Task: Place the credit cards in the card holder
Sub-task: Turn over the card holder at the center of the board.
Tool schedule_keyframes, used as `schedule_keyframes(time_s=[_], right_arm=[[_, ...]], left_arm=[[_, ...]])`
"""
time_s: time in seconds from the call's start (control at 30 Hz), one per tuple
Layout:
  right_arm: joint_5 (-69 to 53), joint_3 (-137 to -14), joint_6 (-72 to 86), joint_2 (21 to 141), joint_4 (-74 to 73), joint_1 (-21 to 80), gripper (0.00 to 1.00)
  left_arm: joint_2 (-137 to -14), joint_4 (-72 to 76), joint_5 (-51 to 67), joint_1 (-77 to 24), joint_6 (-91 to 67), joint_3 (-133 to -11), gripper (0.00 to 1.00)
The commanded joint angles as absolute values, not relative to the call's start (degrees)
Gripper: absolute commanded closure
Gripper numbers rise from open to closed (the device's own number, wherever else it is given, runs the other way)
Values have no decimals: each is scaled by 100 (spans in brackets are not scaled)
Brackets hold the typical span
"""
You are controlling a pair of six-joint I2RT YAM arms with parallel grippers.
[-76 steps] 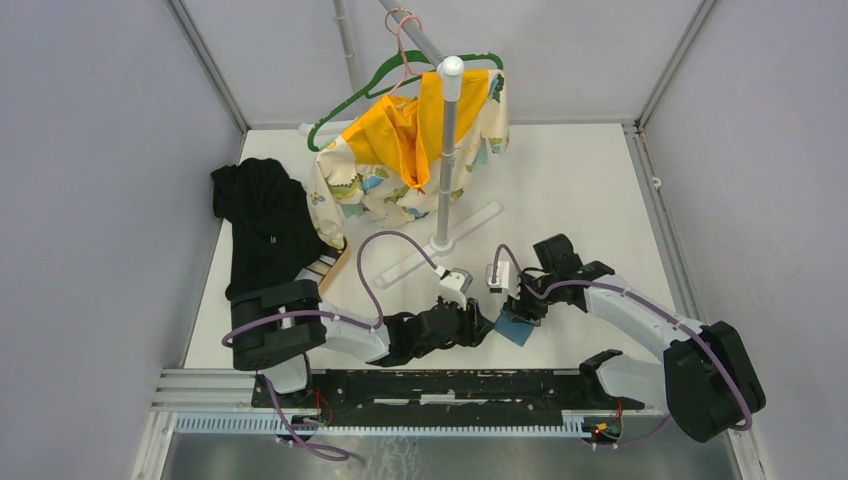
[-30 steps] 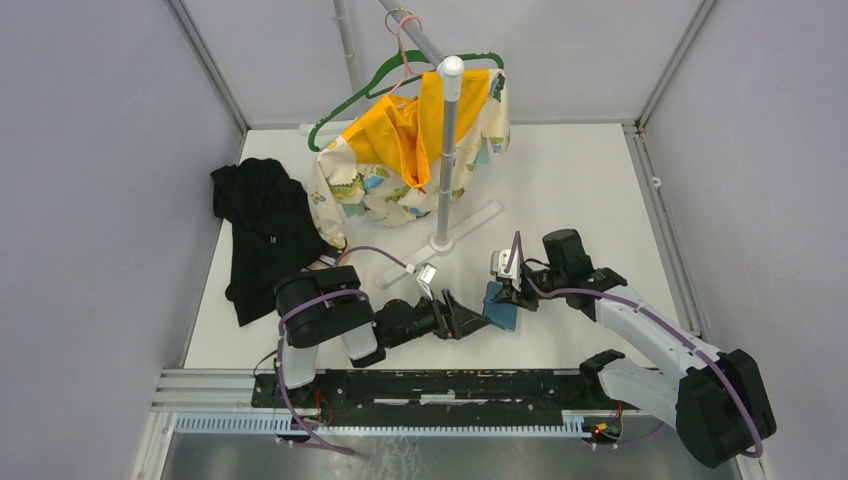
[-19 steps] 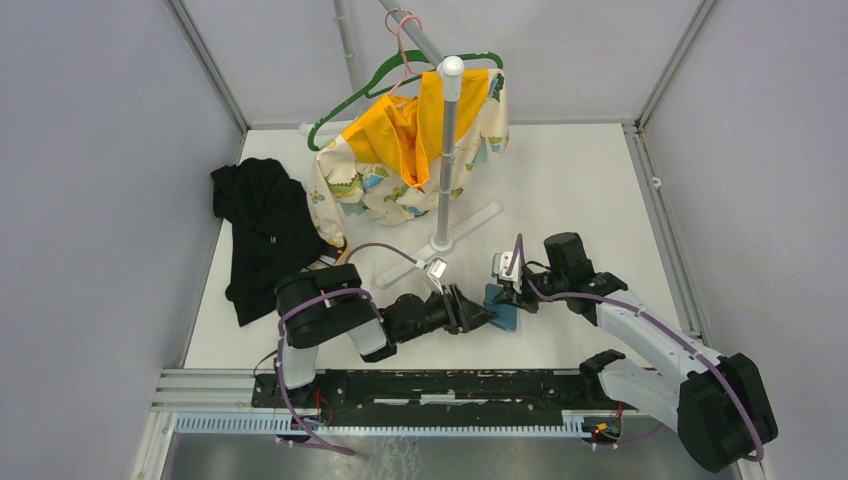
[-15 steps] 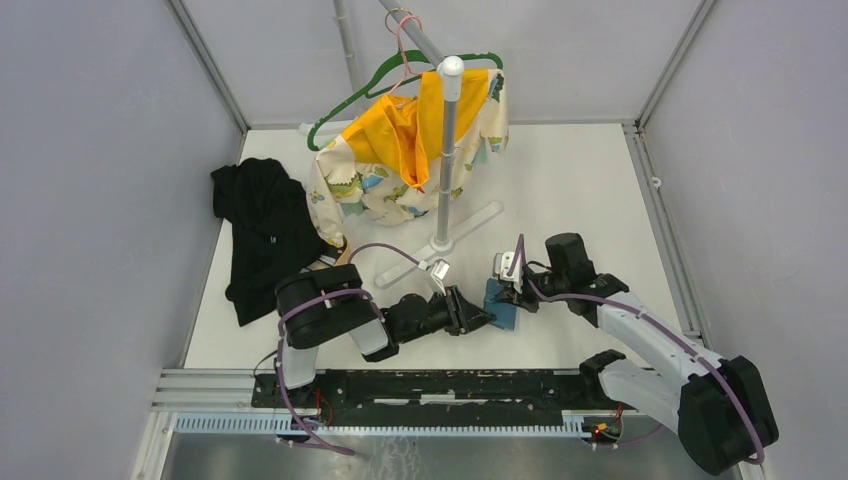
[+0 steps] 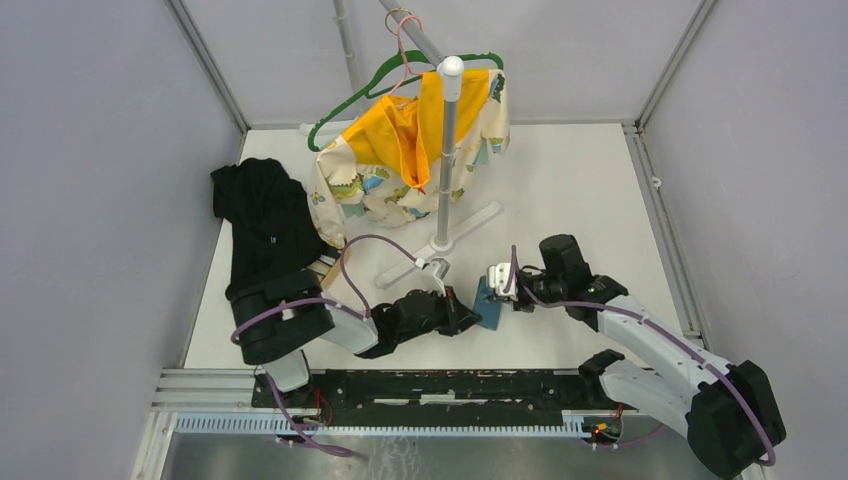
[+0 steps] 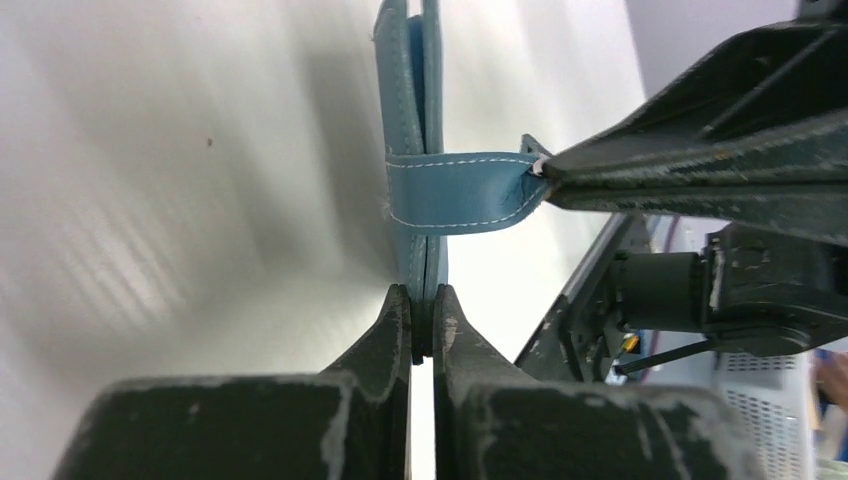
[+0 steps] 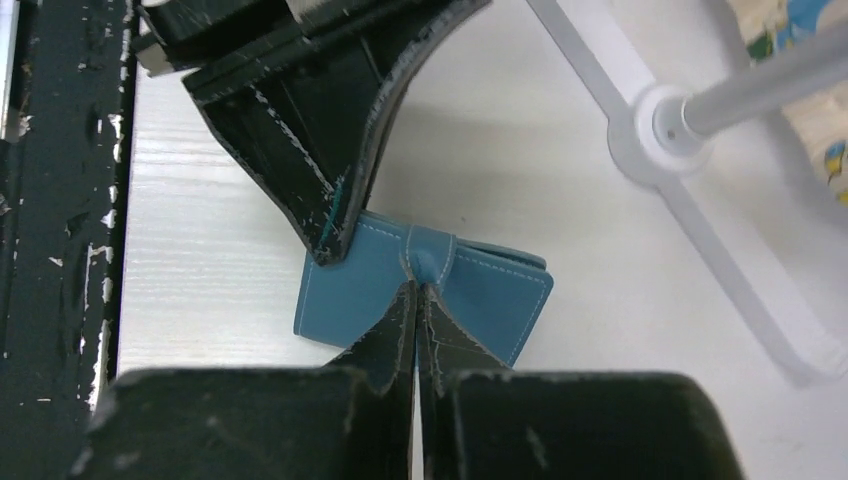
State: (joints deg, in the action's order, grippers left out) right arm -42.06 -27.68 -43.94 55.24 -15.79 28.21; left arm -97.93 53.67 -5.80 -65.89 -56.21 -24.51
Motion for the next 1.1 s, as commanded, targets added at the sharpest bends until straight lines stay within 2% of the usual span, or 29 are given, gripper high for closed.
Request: schedule_keyframes(time_s=[0.0,0.07,0.13,0.27,0.33,0.37,0.63,0.73,0.97,1.07], right_arm=[[-4389,-3371,-5280,5623,-1752,3252,100],[-4364,-3419,-5172,5652,-1553,3411,100],[-4508,-3331,-4884,5648,-1236,3469,100],[-4604,-3197,-4665,5499,-1163,3467,100],[-4722,-3008,-4518,5394,-999,3469,100],[-4737,-2962,-4465,5379,-953,3465,100],[-5026,-3056,-4247,5442,-973,3371,100],[-5141,-3052,-4069,5554,-890,3316,100],[-5351,-3028,-3811,5748,-782,3223,100],[-5379,-2981,-3713,5732,-700,3201,100]], left_arm=[[-9018,3555,-1277,-6796,-4460,-2923,98],[-8833,3001,-1372,-6855,-4151,-3137,96],[-8706,2710,-1386,-6859,-3931,-3238,79],[-8509,2607,-1443,-6863,-3762,-3151,55],[-8398,2753,-1429,-6862,-3686,-3040,46],[-8334,2806,-1446,-6858,-3646,-2981,39],[-7589,3138,-1678,-6859,-3284,-2418,4],[-7487,3125,-1692,-6860,-3243,-2435,0],[-7930,3234,-1639,-6862,-3195,-2750,0],[-8062,3194,-1842,-6883,-3264,-2871,4]])
